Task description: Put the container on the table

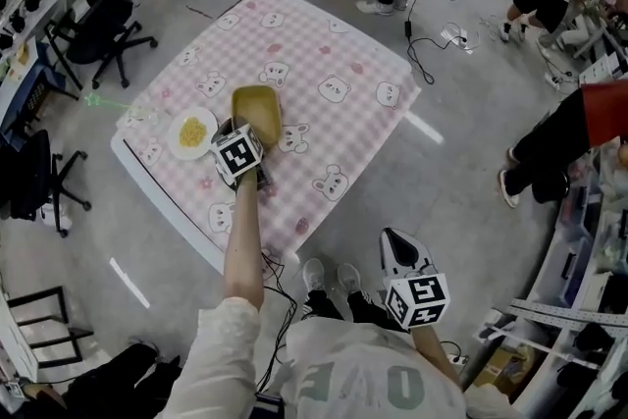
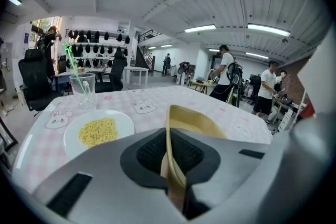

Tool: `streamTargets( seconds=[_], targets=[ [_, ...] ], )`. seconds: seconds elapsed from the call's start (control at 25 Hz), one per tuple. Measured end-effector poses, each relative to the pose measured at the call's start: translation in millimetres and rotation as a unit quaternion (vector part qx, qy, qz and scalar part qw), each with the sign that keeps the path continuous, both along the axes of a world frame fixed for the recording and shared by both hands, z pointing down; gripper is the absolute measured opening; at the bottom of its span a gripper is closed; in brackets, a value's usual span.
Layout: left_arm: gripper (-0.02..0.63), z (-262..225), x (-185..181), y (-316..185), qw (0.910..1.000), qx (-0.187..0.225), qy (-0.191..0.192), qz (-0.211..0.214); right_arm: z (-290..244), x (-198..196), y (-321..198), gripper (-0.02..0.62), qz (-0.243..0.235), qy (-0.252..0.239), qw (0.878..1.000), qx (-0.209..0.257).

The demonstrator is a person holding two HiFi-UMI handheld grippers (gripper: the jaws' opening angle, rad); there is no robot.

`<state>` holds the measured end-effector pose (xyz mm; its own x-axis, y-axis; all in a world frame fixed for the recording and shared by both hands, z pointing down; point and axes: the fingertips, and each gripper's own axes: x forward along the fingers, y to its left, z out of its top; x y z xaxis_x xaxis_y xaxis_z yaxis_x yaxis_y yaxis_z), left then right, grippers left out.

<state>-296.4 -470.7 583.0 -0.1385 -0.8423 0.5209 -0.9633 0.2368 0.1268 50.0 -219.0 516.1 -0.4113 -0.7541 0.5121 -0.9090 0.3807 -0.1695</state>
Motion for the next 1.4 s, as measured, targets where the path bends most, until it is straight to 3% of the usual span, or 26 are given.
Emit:
streamTargets(
  seconds=[0.4,0.88,1.16,1.4],
  targets=[
    [0.041,-4,2,5,1.0000,-0.006,-0.005,-0.006,-2,-11,7,0.029,-0.028,-0.007,1.000,-0.001],
    [0.069,-72,13,18,0.9981,0.057,-0.019,0.011,-25,-16,-10,0.029,-0.054,-0.020,0.998,0.038],
    [0.069,-161,28,36,0.9908,0.130,-0.035,0.015,-59,-27,-36,0.029,-0.090,-0.039,0.991,0.090],
    [0.067,-256,53,83,0.9700,0.231,-0.071,0.024,-80,-39,-47,0.029,-0.115,-0.060,0.984,0.124]
  ],
)
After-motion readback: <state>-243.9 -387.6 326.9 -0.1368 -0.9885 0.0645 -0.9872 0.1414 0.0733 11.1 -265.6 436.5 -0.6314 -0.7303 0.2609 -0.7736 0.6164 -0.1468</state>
